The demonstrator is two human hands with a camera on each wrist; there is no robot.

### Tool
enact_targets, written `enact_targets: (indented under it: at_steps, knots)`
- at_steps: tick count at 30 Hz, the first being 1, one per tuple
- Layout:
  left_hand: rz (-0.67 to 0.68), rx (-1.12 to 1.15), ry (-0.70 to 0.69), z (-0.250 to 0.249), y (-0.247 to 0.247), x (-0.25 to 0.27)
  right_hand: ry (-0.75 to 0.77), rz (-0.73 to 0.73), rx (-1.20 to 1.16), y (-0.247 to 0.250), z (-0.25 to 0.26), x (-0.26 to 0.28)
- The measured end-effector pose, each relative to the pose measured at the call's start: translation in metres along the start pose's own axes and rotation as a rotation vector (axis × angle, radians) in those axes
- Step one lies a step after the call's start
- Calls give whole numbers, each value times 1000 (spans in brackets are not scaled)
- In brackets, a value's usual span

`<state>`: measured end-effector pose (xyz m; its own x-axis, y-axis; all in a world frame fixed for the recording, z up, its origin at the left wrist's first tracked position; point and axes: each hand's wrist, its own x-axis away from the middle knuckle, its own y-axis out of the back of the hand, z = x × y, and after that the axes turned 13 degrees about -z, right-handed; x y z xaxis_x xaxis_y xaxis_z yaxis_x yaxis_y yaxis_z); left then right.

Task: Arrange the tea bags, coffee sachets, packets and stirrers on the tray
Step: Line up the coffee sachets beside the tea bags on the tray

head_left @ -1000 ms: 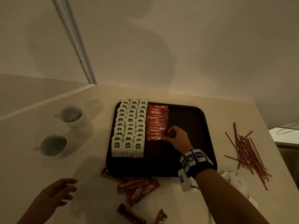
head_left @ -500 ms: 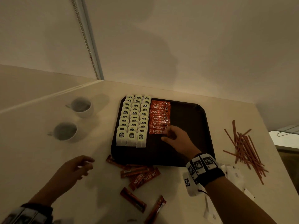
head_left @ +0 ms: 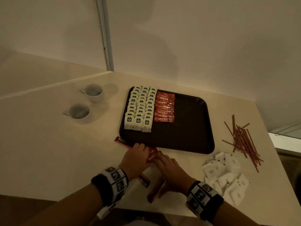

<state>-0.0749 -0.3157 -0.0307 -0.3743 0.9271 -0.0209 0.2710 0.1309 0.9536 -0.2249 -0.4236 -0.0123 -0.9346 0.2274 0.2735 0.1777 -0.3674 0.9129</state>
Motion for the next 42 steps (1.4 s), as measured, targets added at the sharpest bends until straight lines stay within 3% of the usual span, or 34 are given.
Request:
enact_targets:
  at_steps: [5,10,15,21,26,31,33,35,38,42]
  knots:
    - [1,-145,51,-5,-7,1,-123,-117,-31,-14,-2,-11]
    - [2,-110,52,-4,-8,1,-164,-181,-16,-18,-9,-14]
    - [72,-116,115,-2,-15,1,-185,-165,-8,-24,-6,-12]
    - [108,-84,90,3,-2,5,-154,-140,-21,-27,-7,-17]
    - [-19,353,119,11,27,2,-212,-85,-159,-7,-13,-16]
    - [-216,833,363,20,62,-13,-320,-257,-499,48,-17,-17]
    - [-198,1020,444,17,81,-26,-309,-353,-694,74,-9,-23]
    - [-138,1043,459,9,94,-39,-257,-450,-833,96,2,-32]
    - [-94,1258,452,-5,104,-55,-213,-568,-937,118,17,-49]
    - [-116,1570,550,-10,113,-68,-222,-661,-1057,136,26,-61]
